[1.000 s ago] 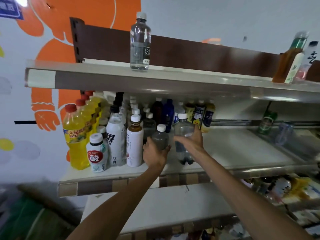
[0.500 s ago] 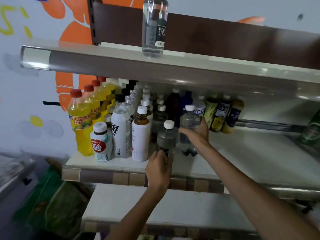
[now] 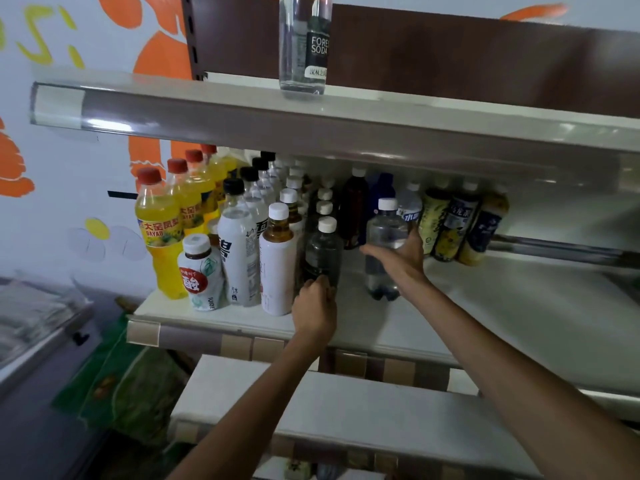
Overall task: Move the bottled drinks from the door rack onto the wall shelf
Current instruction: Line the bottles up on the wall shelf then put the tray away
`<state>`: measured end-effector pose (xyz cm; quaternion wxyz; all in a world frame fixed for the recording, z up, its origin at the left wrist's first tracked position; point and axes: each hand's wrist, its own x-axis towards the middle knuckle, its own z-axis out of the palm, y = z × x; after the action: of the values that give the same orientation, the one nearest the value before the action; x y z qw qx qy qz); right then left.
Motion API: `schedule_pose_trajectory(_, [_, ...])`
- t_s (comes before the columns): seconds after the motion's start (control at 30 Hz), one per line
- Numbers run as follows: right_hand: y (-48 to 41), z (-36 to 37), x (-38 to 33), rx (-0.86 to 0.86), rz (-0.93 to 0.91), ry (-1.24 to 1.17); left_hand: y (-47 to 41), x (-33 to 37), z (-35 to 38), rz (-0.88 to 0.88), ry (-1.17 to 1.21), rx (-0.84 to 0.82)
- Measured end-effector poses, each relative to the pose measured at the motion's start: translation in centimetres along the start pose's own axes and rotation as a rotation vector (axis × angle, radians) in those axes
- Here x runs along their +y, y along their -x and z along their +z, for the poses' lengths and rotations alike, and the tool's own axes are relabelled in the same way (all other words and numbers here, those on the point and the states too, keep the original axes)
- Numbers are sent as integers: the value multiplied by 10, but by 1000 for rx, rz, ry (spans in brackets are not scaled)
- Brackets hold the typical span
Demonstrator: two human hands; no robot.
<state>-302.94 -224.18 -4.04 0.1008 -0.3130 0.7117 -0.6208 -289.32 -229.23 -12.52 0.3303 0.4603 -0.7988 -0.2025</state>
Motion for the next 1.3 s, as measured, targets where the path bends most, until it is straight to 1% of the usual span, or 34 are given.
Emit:
schedule_pose_trajectory(0.17, [18, -1, 2, -59, -32, -28, 3, -1, -8, -16, -9, -38])
schedule_pose_trajectory(0.4, [50, 6, 1, -66, -13, -10, 10, -2, -20, 44, -59, -115])
schedule_pose_trajectory(0.57, [66, 19, -4, -55, 6, 64, 22, -23, -38, 77, -151, -143])
schedule_pose_trajectory(0.67, [75, 35, -5, -43, -2, 103, 32, -43, -48, 108, -204, -131])
schedule_pose_trajectory(0.73, [82, 47, -6, -39, -8, 87, 34, -52, -55, 130, -230, -110])
schedule_pose_trajectory(0.87, [96, 68, 0, -28, -32, 54, 36, -63, -63, 170, -239, -122])
schedule_pose_trajectory(1.0, [107, 80, 13, -8, -51, 149, 40, -66, -64, 199, -291, -125])
schedule_pose_trajectory(1.1, [110, 76, 14, -82, -15, 261, 44, -64, -64, 224, -351, -102])
schedule_pose_trajectory(1.2, [111, 65, 22, -222, 90, 380, 46, -62, -65, 259, -390, -77])
schedule_pose_trajectory(1.23, [112, 63, 26, -244, 107, 401, 45, -62, -65, 270, -400, -77])
schedule_pose_trajectory(1.3, [114, 63, 31, -230, 115, 395, 43, -63, -67, 280, -409, -81])
